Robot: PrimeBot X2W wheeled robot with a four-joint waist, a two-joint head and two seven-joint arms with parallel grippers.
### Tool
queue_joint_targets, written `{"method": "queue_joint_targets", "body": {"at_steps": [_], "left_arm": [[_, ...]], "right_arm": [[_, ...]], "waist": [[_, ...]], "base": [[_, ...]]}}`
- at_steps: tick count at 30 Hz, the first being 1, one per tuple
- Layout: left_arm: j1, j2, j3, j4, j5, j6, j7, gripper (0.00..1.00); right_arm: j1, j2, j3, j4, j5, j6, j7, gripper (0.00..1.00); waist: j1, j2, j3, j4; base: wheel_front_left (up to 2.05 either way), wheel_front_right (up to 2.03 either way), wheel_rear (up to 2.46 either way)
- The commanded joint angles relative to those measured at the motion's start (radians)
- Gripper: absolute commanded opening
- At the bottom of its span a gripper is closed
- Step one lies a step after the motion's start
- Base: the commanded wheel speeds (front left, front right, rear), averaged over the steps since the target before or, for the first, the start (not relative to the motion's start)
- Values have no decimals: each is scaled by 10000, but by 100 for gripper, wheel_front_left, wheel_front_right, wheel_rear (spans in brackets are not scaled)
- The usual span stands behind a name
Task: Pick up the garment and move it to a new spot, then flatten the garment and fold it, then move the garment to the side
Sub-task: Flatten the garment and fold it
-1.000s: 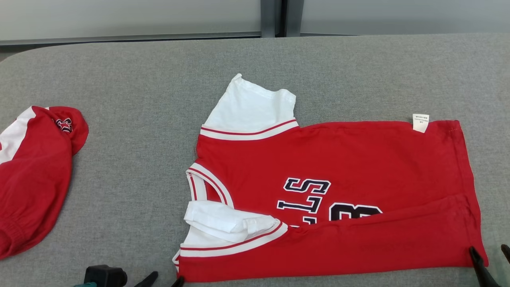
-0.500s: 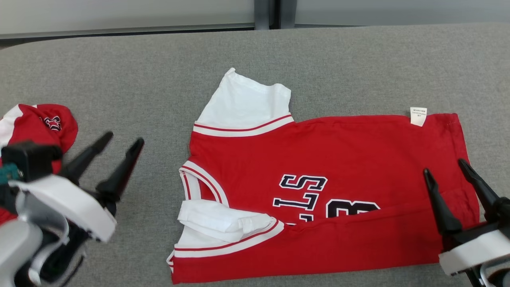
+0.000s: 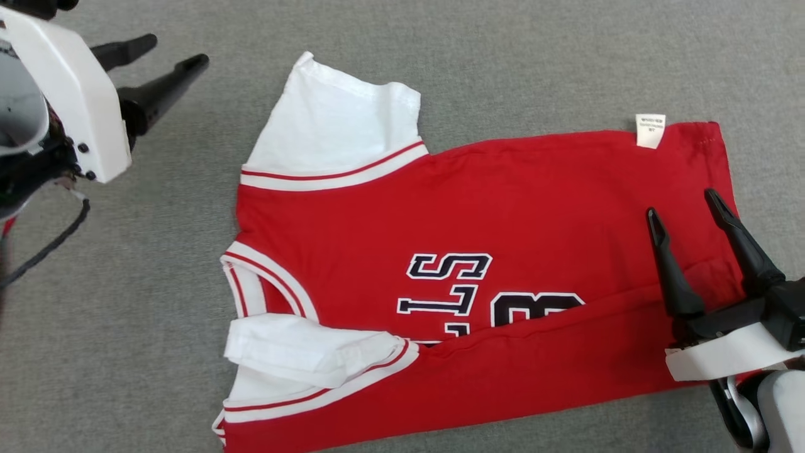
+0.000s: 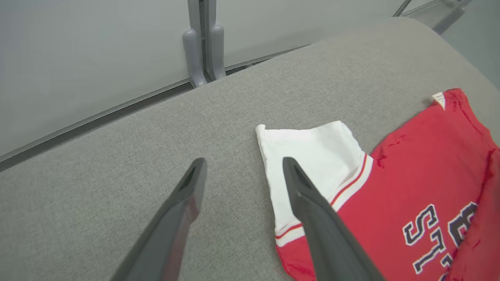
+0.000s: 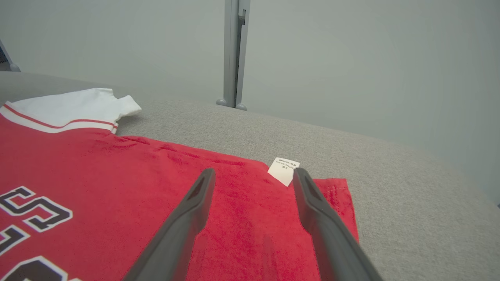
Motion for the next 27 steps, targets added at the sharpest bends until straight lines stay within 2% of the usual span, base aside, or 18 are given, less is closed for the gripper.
{"method": "queue_joint_targets", "body": {"at_steps": [1, 10, 19, 26, 27], "left_arm": [[-400, -18, -123, 223, 259, -133, 185, 100], [-1695, -547, -843, 1472, 1009, -526, 882, 100], [-2292, -222, -1480, 1828, 1771, -651, 1243, 100], [-2382, -33, -1796, 1825, 1856, -682, 1322, 100], [-2383, -30, -1826, 1812, 1860, -685, 1320, 91]], "right_arm": [[-157, 28, 27, 78, -128, -21, -113, 100], [-493, 593, 19, 459, -254, -20, -612, 100], [-633, 901, 143, 736, -367, -21, -867, 100], [-602, 999, 76, 928, -363, -21, -944, 100], [-632, 1004, 78, 949, -351, -21, -953, 100]], "waist": [[0, 0, 519, -512], [0, 0, 1279, -1444], [0, 0, 1639, -2050], [0, 0, 1684, -2159], [0, 0, 1695, -2169]], "base": [[0, 0, 0], [0, 0, 0], [0, 0, 0], [0, 0, 0], [0, 0, 0]]}}
